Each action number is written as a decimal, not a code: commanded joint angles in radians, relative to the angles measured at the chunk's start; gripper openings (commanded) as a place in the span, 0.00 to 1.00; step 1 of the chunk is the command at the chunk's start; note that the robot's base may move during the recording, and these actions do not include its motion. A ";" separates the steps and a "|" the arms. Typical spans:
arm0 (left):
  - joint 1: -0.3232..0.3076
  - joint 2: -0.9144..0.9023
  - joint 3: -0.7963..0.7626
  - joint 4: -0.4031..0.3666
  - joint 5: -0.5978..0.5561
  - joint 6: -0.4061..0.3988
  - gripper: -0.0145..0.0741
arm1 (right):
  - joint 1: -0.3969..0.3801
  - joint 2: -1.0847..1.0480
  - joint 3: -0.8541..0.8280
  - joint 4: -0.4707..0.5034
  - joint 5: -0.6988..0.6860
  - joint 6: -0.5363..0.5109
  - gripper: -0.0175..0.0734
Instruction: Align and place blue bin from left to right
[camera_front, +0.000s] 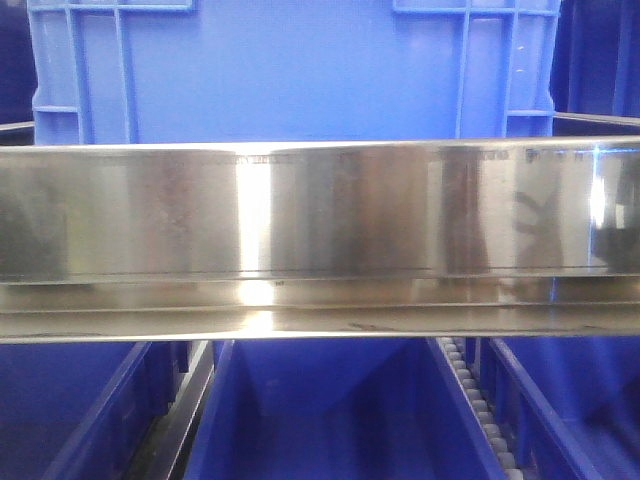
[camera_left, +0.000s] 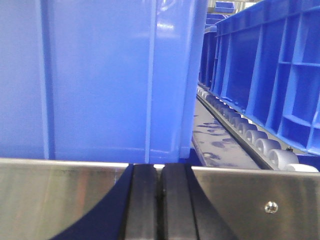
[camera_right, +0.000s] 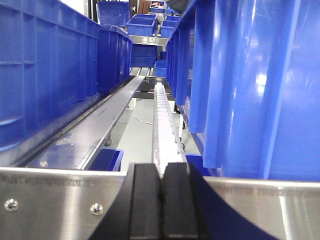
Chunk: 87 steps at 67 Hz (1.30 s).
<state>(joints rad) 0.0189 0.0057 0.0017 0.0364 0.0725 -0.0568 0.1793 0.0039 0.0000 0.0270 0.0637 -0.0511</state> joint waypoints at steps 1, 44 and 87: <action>-0.002 -0.006 -0.002 -0.008 -0.015 0.000 0.04 | 0.001 -0.004 0.000 0.002 -0.021 0.000 0.11; -0.002 -0.006 -0.002 -0.003 -0.015 0.000 0.04 | 0.001 -0.004 0.000 0.002 -0.021 0.000 0.11; -0.002 -0.006 -0.002 -0.003 -0.248 0.000 0.04 | 0.001 -0.004 0.000 0.002 -0.126 0.000 0.11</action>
<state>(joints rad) 0.0189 0.0041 0.0033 0.0364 -0.0707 -0.0568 0.1793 0.0039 0.0000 0.0270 0.0168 -0.0511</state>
